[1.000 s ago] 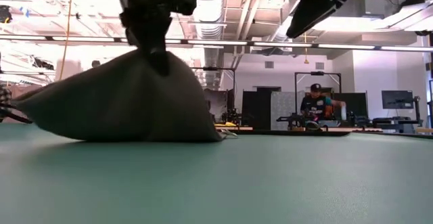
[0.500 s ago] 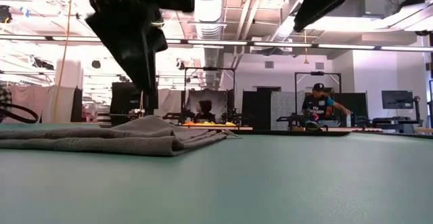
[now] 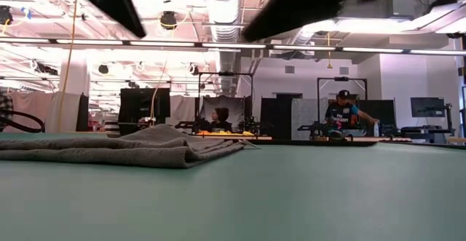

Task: Roll towel into tight, uniform cylinder
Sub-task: Roll the gray towel

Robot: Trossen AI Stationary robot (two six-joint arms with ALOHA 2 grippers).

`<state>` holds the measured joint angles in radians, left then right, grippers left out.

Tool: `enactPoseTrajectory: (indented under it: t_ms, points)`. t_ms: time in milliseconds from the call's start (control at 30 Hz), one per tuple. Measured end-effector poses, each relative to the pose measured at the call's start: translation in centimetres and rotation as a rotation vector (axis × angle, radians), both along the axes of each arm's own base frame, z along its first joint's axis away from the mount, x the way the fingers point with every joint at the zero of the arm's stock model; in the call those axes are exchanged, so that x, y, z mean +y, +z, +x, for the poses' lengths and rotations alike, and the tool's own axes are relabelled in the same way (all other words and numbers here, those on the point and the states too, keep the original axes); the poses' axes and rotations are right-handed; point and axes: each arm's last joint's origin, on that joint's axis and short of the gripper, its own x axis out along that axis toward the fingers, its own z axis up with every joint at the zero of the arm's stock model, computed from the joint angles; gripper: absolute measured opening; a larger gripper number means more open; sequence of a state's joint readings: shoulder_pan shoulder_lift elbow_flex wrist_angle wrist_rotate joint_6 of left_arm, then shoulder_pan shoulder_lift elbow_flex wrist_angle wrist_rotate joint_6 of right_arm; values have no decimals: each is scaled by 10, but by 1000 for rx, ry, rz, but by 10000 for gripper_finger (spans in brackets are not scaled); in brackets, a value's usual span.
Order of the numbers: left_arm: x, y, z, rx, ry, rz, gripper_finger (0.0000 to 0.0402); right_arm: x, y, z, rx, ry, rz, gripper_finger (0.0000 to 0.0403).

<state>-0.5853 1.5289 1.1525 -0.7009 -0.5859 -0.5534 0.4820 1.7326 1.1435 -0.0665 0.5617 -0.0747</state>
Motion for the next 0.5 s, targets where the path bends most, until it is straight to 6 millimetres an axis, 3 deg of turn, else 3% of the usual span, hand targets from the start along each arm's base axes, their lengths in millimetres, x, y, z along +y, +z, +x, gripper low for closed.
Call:
enactPoseTrajectory:
  t_ms: [233, 500]
  points:
    - [9, -27, -30, -16, 136, -52, 174, -3, -20, 49, 31, 85, -96, 219]
    - [8, -26, -40, -59, 159, -56, 173, -19, -54, 75, 119, 74, -137, 218]
